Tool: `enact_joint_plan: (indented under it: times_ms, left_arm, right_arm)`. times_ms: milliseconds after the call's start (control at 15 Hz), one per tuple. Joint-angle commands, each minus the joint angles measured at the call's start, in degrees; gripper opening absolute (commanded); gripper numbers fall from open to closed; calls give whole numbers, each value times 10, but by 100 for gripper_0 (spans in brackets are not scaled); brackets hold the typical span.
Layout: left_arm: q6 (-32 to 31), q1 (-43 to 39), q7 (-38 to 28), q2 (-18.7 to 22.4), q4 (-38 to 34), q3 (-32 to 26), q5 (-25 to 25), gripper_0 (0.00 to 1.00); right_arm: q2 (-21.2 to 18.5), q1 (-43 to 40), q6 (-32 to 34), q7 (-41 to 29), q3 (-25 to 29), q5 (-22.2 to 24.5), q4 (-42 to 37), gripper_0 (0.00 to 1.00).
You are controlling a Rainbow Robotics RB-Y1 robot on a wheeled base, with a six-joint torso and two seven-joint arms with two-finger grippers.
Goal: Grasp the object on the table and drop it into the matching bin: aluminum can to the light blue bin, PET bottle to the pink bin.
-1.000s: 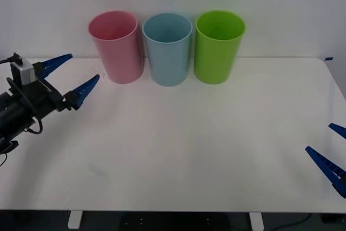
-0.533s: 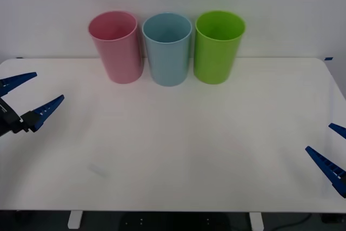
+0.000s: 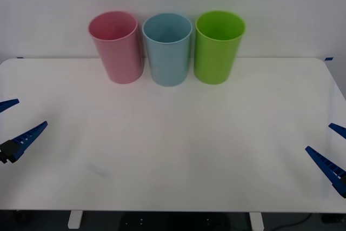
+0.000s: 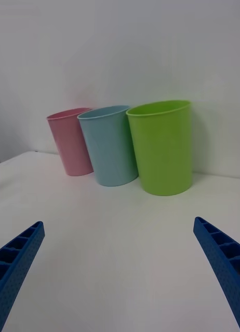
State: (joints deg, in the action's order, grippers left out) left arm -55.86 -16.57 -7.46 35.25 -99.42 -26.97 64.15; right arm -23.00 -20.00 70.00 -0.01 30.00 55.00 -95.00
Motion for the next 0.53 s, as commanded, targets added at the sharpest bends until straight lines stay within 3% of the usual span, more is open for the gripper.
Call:
enact_joint_plan:
  times_ms: [67, 533]
  left_arm:
    - [0, -18, -2, 0, -1, 1, -8, 100]
    - [-1, -36, -1, 0, 0, 10, -19, 100]
  right_arm:
    - [0, 0, 0, 0, 0, 0, 0, 100]
    - [0, 0, 0, 0, 0, 0, 0, 100]
